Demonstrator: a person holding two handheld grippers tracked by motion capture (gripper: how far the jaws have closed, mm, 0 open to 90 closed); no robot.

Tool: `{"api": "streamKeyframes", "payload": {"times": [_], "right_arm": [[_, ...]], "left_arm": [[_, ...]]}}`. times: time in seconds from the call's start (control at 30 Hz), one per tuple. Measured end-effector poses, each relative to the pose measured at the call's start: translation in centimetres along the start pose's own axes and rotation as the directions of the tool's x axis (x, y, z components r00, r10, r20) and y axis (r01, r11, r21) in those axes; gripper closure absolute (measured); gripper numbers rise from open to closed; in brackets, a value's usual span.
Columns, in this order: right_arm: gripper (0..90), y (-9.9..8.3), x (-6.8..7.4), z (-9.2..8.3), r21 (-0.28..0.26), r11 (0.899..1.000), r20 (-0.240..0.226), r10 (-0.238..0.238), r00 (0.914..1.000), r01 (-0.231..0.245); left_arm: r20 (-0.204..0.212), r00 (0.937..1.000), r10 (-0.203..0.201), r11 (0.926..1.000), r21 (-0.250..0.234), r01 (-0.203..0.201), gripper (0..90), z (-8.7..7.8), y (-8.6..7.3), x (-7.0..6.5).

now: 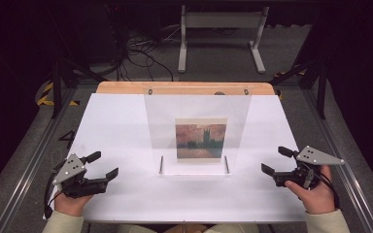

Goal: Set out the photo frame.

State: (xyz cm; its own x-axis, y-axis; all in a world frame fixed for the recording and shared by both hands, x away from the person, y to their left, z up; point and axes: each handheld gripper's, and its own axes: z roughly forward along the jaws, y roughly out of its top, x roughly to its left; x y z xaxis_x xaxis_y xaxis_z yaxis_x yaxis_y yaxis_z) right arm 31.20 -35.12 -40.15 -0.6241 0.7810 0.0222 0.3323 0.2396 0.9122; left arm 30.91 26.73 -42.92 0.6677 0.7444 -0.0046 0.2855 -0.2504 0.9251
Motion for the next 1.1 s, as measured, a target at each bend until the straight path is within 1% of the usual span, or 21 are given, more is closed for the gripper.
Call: {"api": "streamKeyframes", "payload": {"times": [0.03, 0.1, 0.2, 0.23, 0.27, 0.3, 0.37, 0.4, 0.5, 0.63, 0.67, 0.73, 0.87, 0.93, 1.1], "right_arm": [[7.2, -0.3, -0.1, 0.1, 0.001, 1.0, -0.003, 0.001, 1.0, -0.001], [6.9, -0.9, -0.4, 0.4, 0.002, 1.0, -0.008, 0.013, 0.9999, -0.013], [6.4, -1.9, -0.8, 1.0, 0.02, 0.999, -0.01, 0.025, 0.9996, -0.025], [6.2, -2.2, -0.9, 1.2, 0.028, 0.999, -0.008, 0.035, 0.9994, -0.035], [6.0, -2.5, -1.0, 1.4, 0.03, 0.999, -0.009, 0.039, 0.9992, -0.039], [5.9, -2.7, -1.1, 1.5, 0.031, 0.998, -0.008, 0.047, 0.9989, -0.047], [6.3, -3.2, -1.1, 1.8, 0.041, 0.997, -0.004, 0.072, 0.9974, -0.072], [6.3, -3.5, -1.1, 2.1, 0.048, 0.996, -0.002, 0.077, 0.997, -0.077], [6.8, -4.0, -0.9, 2.7, 0.079, 0.992, -0.004, 0.097, 0.9953, -0.096], [7.3, -4.3, -0.9, 3.2, 0.118, 0.989, -0.006, 0.094, 0.9956, -0.092], [8.0, -4.3, -0.8, 3.3, 0.124, 0.988, 0.002, 0.092, 0.9958, -0.091], [9.4, -4.2, -0.7, 3.5, 0.147, 0.986, 0.009, 0.079, 0.9968, -0.08], [9.4, -4.1, -0.3, 4.1, 0.202, 0.979, 0.007, 0.041, 0.9991, -0.042], [9.4, -4.1, -0.3, 4.2, 0.209, 0.977, 0.003, 0.036, 0.9993, -0.036], [8.7, -4.1, -0.4, 4.2, 0.21, 0.977, 0.008, 0.044, 0.999, -0.044]], "left_arm": [[-0.001, 0.9999, -0.016, 0.9999, -0.003, 0.016, 14.7, 0.2, -0.4, 0.2], [0.005, 0.9995, -0.031, 0.9995, 0.005, 0.031, 14.7, 0.6, -0.9, 0.4], [-0.004, 0.9997, -0.025, 0.9996, 0.015, 0.025, 14.8, 1.2, -1.5, 0.5], [0.001, 0.9998, -0.022, 0.9996, 0.02, 0.022, 14.8, 1.4, -1.6, 0.6], [0.008, 0.9996, -0.027, 0.9994, 0.022, 0.027, 14.8, 1.6, -1.7, 0.7], [0.007, 0.9997, -0.025, 0.9991, 0.033, 0.025, 14.8, 1.7, -1.9, 0.7], [0.013, 0.9993, -0.034, 0.9985, 0.043, 0.034, 14.7, 2.0, -2.2, 0.9], [0.013, 0.9993, -0.034, 0.998, 0.053, 0.034, 14.8, 2.1, -2.2, 0.9], [0.023, 0.9989, -0.04, 0.9977, 0.056, 0.039, 14.5, 2.2, -2.4, 1.1], [0.028, 0.9989, -0.038, 0.9966, 0.074, 0.036, 14.2, 2.5, -2.5, 1.2], [0.028, 0.9989, -0.038, 0.9966, 0.074, 0.036, 14.2, 2.5, -2.5, 1.2], [0.025, 0.9989, -0.039, 0.9952, 0.091, 0.037, 14.2, 2.6, -2.5, 1.2], [0.018, 0.9986, -0.049, 0.9949, 0.09, 0.047, 14.6, 2.5, -2.5, 1.2], [0.018, 0.9985, -0.051, 0.9949, 0.088, 0.049, 14.7, 2.5, -2.5, 1.2], [0.018, 0.9987, -0.048, 0.9948, 0.091, 0.046, 14.8, 2.6, -2.4, 1.2]]}}
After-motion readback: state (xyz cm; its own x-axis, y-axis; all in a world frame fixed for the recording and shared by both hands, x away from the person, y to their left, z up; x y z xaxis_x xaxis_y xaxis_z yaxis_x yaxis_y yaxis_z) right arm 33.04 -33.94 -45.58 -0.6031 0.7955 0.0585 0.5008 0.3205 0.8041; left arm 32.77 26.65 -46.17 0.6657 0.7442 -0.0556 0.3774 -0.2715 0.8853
